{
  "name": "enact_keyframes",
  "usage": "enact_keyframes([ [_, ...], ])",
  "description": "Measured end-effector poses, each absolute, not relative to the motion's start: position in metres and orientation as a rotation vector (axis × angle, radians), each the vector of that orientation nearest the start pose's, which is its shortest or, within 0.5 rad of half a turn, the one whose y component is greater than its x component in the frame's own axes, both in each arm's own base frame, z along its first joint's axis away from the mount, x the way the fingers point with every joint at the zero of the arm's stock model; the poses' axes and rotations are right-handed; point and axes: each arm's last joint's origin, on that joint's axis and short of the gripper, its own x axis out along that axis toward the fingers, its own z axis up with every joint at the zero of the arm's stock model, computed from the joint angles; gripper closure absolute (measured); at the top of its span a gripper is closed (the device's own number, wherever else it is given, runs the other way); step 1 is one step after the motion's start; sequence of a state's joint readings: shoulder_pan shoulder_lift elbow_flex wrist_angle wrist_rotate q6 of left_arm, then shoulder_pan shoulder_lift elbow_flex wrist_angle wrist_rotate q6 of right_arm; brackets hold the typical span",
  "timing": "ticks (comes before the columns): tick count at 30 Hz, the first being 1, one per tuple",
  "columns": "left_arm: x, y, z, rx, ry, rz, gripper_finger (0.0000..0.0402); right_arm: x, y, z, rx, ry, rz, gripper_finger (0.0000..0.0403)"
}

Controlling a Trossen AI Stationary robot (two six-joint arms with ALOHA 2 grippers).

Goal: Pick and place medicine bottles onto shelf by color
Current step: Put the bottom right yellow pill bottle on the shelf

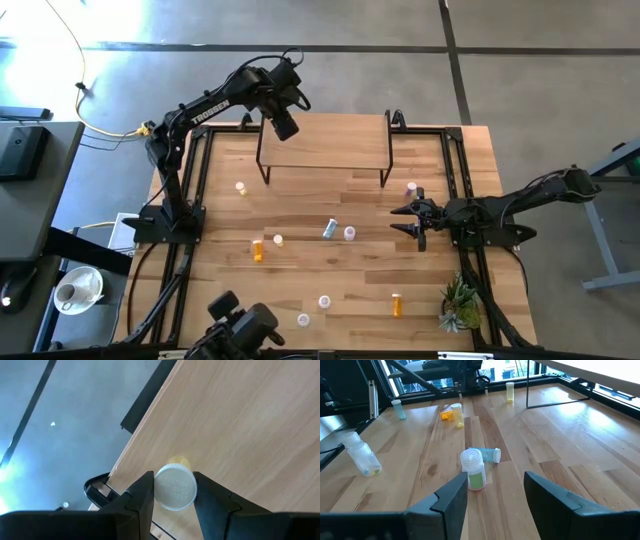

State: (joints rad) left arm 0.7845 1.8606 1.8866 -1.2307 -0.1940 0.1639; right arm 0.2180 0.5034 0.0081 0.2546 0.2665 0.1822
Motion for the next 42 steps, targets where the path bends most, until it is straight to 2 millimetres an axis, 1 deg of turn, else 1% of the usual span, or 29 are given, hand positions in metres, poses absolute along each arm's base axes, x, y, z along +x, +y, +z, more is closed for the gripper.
enact_keyframes([
  [27, 0.26, 0.265, 0.332, -0.278, 1.254, 0.708, 0.0296, 0.124, 0.02, 0.144, 0.123, 0.229, -0.07, 0.0217],
  [36, 0.26, 0.265, 0.332, -0.303, 1.248, 0.723, 0.0295, 0.124, 0.02, 0.144, 0.123, 0.229, -0.069, 0.0217],
  [38, 0.259, 0.265, 0.329, -0.314, 1.253, 0.734, 0.0295, 0.124, 0.02, 0.144, 0.123, 0.229, -0.069, 0.0217],
  [40, 0.26, 0.266, 0.322, -0.32, 1.275, 0.731, 0.0295, 0.124, 0.02, 0.144, 0.123, 0.23, -0.07, 0.0217],
  [42, 0.259, 0.265, 0.319, -0.3, 1.288, 0.723, 0.0295, 0.124, 0.02, 0.144, 0.123, 0.23, -0.07, 0.0217],
])
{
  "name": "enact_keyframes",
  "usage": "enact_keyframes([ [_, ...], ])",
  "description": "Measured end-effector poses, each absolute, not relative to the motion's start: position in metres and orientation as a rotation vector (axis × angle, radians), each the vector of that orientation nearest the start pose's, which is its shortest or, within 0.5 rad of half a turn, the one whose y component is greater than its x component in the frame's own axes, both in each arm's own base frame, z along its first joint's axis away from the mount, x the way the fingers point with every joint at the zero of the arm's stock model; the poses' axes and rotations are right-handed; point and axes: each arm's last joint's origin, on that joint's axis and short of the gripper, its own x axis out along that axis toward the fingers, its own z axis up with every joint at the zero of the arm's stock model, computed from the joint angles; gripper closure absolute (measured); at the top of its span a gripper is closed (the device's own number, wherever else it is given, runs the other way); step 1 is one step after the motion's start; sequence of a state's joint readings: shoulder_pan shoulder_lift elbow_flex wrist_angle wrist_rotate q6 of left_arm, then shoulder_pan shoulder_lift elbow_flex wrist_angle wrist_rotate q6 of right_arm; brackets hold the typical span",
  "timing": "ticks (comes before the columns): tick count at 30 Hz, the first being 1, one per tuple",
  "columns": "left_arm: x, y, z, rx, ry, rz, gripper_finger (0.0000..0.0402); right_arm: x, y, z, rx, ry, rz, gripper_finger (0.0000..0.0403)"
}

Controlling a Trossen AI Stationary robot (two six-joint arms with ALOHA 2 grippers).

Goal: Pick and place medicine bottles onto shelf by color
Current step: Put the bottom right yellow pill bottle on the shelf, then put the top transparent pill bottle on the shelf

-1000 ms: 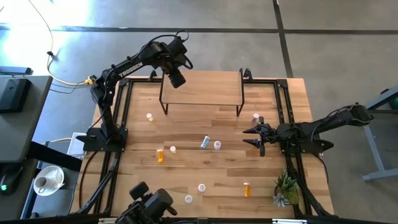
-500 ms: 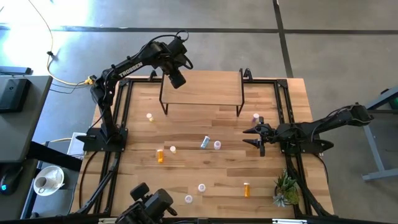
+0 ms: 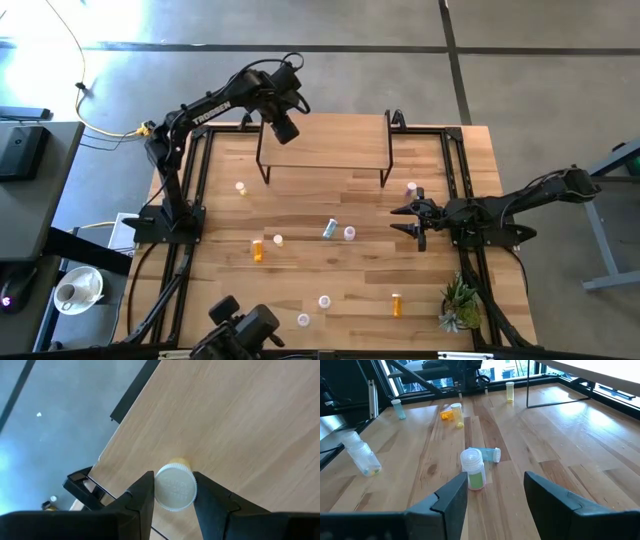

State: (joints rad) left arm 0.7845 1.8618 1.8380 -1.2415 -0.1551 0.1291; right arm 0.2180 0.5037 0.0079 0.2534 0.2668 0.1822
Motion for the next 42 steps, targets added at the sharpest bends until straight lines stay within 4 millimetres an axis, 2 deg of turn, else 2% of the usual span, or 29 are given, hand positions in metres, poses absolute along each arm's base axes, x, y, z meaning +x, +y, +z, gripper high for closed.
enact_keyframes([
  [12, 0.263, 0.266, 0.318, -0.275, 1.274, 0.73, 0.0286, 0.124, 0.02, 0.144, 0.123, 0.232, -0.07, 0.0217],
  [19, 0.265, 0.267, 0.31, -0.272, 1.304, 0.707, 0.0257, 0.124, 0.02, 0.144, 0.123, 0.232, -0.07, 0.0217],
  [27, 0.266, 0.268, 0.316, -0.24, 1.27, 0.706, 0.0226, 0.124, 0.02, 0.144, 0.122, 0.233, -0.07, 0.0217],
  [33, 0.268, 0.267, 0.333, -0.213, 1.229, 0.702, 0.0223, 0.124, 0.02, 0.144, 0.123, 0.232, -0.07, 0.0217],
  [42, 0.26, 0.258, 0.379, -0.209, 1.144, 0.717, 0.0224, 0.124, 0.02, 0.144, 0.122, 0.233, -0.07, 0.0217],
])
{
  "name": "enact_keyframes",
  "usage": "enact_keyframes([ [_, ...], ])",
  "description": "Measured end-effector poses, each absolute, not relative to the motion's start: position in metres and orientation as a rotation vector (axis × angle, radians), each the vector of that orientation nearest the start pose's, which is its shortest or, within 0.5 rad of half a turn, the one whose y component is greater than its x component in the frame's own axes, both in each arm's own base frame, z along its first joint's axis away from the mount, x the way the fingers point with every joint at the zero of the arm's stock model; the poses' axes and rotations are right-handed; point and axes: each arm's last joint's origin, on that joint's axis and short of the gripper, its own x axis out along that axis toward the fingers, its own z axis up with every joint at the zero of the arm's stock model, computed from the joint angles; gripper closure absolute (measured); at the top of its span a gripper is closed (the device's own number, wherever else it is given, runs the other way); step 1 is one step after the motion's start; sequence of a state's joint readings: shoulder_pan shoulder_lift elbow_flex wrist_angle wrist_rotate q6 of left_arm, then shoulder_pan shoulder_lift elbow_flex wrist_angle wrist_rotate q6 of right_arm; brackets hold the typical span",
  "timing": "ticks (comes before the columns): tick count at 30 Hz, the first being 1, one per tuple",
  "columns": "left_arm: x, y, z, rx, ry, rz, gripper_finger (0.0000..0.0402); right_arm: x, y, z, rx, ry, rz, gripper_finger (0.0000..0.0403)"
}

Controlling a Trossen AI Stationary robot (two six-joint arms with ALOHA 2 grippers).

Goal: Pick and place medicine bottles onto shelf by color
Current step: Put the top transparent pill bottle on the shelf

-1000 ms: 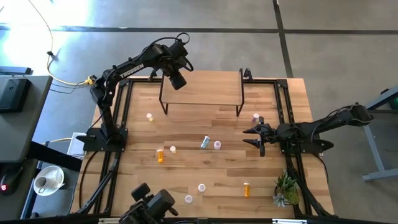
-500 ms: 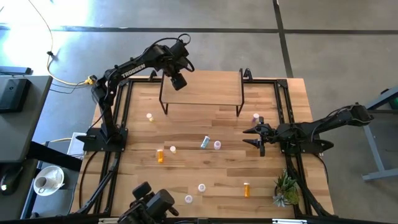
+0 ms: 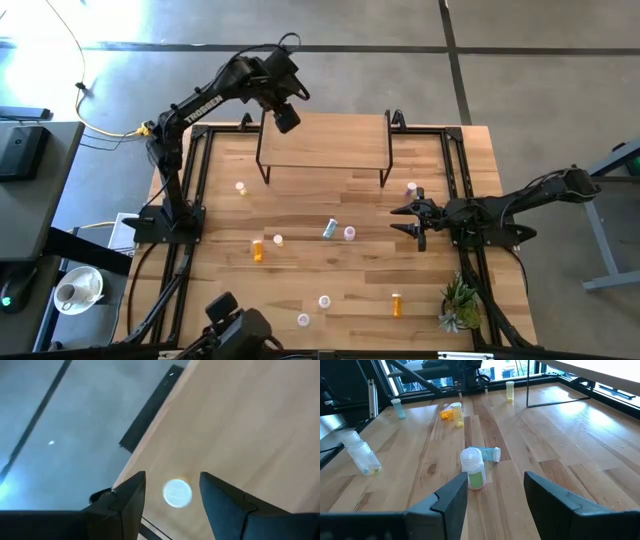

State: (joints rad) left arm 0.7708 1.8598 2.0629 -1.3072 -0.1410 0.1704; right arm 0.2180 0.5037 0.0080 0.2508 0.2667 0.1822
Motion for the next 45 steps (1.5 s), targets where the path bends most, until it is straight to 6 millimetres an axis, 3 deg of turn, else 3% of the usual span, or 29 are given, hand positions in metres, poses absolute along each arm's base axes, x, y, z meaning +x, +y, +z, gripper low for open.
enact_keyframes([
  [6, 0.25, 0.24, 0.391, -0.233, 1.033, 0.534, 0.0232, 0.124, 0.02, 0.144, 0.122, 0.232, -0.07, 0.0217],
  [11, 0.242, 0.221, 0.376, -0.23, 0.933, 0.457, 0.0239, 0.124, 0.02, 0.144, 0.123, 0.232, -0.07, 0.0217],
  [21, 0.217, 0.157, 0.349, -0.137, 0.738, 0.41, 0.0245, 0.124, 0.02, 0.144, 0.123, 0.232, -0.07, 0.0217],
  [28, 0.206, 0.12, 0.318, -0.11, 0.605, 0.356, 0.0245, 0.124, 0.02, 0.144, 0.123, 0.233, -0.07, 0.0217],
  [38, 0.2, 0.08, 0.256, -0.148, 0.486, 0.254, 0.0245, 0.124, 0.02, 0.144, 0.123, 0.232, -0.07, 0.0217],
  [45, 0.198, 0.059, 0.237, -0.176, 0.397, 0.19, 0.0245, 0.125, 0.02, 0.149, 0.134, 0.179, -0.065, 0.0217],
])
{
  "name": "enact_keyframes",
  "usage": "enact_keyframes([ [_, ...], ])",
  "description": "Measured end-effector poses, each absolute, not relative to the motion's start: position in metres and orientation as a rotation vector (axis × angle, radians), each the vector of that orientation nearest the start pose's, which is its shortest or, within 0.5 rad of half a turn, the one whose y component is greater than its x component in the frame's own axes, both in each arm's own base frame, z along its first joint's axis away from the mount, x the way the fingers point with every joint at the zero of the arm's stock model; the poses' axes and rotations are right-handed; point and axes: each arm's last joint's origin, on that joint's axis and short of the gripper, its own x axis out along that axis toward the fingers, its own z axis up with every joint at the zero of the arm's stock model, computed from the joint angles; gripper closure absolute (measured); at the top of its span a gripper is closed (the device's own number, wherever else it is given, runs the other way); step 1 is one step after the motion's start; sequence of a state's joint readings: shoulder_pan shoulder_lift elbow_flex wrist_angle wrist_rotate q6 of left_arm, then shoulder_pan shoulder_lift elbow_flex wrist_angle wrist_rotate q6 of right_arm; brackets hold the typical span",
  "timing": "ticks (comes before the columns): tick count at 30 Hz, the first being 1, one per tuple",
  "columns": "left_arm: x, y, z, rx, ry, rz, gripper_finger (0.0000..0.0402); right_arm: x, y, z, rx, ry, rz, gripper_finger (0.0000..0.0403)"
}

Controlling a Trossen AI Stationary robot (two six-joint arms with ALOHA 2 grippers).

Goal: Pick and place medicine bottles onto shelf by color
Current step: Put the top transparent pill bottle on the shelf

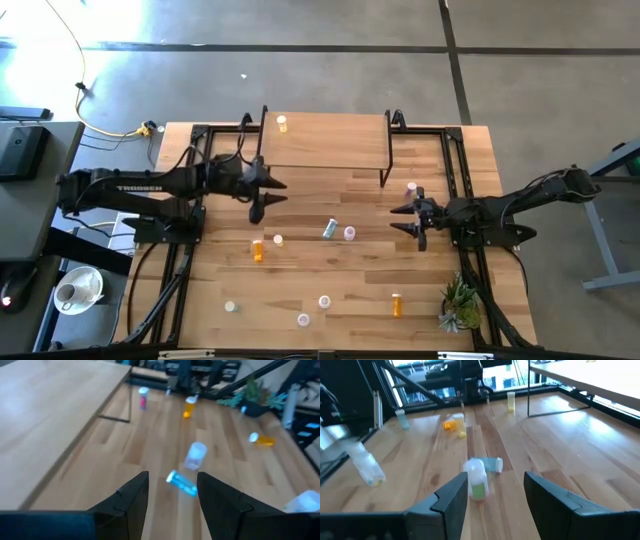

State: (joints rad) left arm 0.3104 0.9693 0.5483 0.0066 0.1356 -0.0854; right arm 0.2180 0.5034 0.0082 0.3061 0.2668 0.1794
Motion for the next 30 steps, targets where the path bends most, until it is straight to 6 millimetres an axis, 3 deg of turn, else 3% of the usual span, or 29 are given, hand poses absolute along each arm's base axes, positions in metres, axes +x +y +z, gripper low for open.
enact_keyframes([
  [12, 0.204, 0.042, 0.237, -0.176, 0.363, 0.116, 0.0245, 0.127, 0.02, 0.164, 0.175, 0.029, -0.066, 0.0217],
  [20, 0.205, 0.037, 0.237, -0.155, 0.367, 0.151, 0.0245, 0.131, 0.021, 0.196, 0.185, -0.103, -0.059, 0.0217],
  [24, 0.205, 0.037, 0.237, -0.148, 0.368, 0.165, 0.0245, 0.141, 0.023, 0.215, 0.16, -0.049, -0.062, 0.0217],
  [30, 0.205, 0.038, 0.237, -0.124, 0.371, 0.165, 0.0245, 0.16, 0.026, 0.236, 0.079, 0.166, -0.135, 0.0203],
])
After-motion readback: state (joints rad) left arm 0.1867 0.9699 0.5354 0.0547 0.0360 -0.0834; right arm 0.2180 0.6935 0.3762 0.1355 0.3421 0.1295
